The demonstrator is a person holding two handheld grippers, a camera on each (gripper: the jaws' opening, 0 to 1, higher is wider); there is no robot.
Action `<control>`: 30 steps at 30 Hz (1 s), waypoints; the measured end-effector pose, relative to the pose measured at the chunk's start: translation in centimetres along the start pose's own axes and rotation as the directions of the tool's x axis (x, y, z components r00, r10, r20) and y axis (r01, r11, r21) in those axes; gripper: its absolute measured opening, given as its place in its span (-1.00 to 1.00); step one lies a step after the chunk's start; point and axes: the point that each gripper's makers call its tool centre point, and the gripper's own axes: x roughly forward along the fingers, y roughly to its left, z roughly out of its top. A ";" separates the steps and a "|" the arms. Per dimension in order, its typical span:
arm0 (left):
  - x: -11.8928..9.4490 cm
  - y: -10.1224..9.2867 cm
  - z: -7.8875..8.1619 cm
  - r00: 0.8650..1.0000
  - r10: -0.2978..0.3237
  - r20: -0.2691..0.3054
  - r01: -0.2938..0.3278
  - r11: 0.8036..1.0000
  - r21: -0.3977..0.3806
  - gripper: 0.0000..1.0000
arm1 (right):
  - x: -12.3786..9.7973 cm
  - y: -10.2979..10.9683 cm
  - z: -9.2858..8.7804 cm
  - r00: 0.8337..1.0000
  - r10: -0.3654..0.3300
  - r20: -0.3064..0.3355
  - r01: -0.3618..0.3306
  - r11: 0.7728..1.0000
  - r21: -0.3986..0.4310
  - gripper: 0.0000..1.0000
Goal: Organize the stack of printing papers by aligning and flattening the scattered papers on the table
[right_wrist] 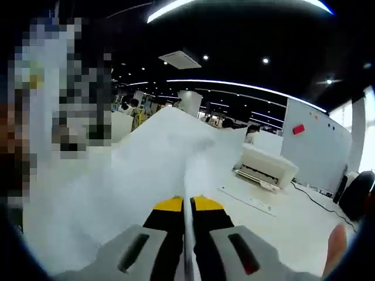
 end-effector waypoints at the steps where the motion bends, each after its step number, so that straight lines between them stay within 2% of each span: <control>1: 0.1 0.2 -0.3 1.000 -0.001 -0.001 0.001 1.000 -0.025 -0.90 | -0.6 0.3 0.6 1.000 0.011 0.016 -0.011 1.000 -0.007 -1.00; 5: 0.6 1.2 -1.8 1.000 0.017 -0.008 -0.018 0.992 -0.124 -0.90 | -2.7 1.2 2.5 0.999 0.019 0.046 -0.016 0.998 -0.066 -1.00; 12: 1.1 1.4 -3.2 1.000 0.025 -0.013 -0.027 0.983 -0.182 -0.90 | -5.1 2.7 4.3 0.996 0.047 0.077 -0.039 0.994 -0.106 -1.00; 14: 1.2 1.4 -3.6 0.999 0.029 -0.016 -0.031 0.980 -0.194 -0.90 | -6.0 3.6 5.1 0.994 0.060 0.090 -0.046 0.987 -0.151 -1.00; 17: 1.3 1.3 -4.5 0.999 0.032 -0.019 -0.036 0.966 -0.254 -0.90 | -7.4 4.7 6.5 0.990 0.074 0.121 -0.051 0.982 -0.183 -1.00; 23: 1.7 1.4 -7.3 0.999 0.026 -0.025 -0.035 0.892 -0.451 -0.90 | -9.6 7.1 9.1 0.981 0.103 0.165 -0.051 0.955 -0.292 -1.00; 25: 1.7 1.4 -8.1 0.999 0.032 -0.027 -0.041 0.856 -0.516 -0.90 | -10.2 7.7 9.9 0.979 0.107 0.175 -0.048 0.949 -0.313 -1.00; 29: 2.0 1.3 -9.5 0.999 0.033 -0.041 -0.051 0.800 -0.598 -0.90 | -10.8 8.9 10.7 0.975 0.126 0.182 -0.055 0.934 -0.353 -1.00; 30: 2.1 1.3 -10.1 0.998 0.038 -0.042 -0.056 0.765 -0.642 -0.90 | -10.9 9.6 10.8 0.974 0.139 0.179 -0.064 0.927 -0.371 -1.00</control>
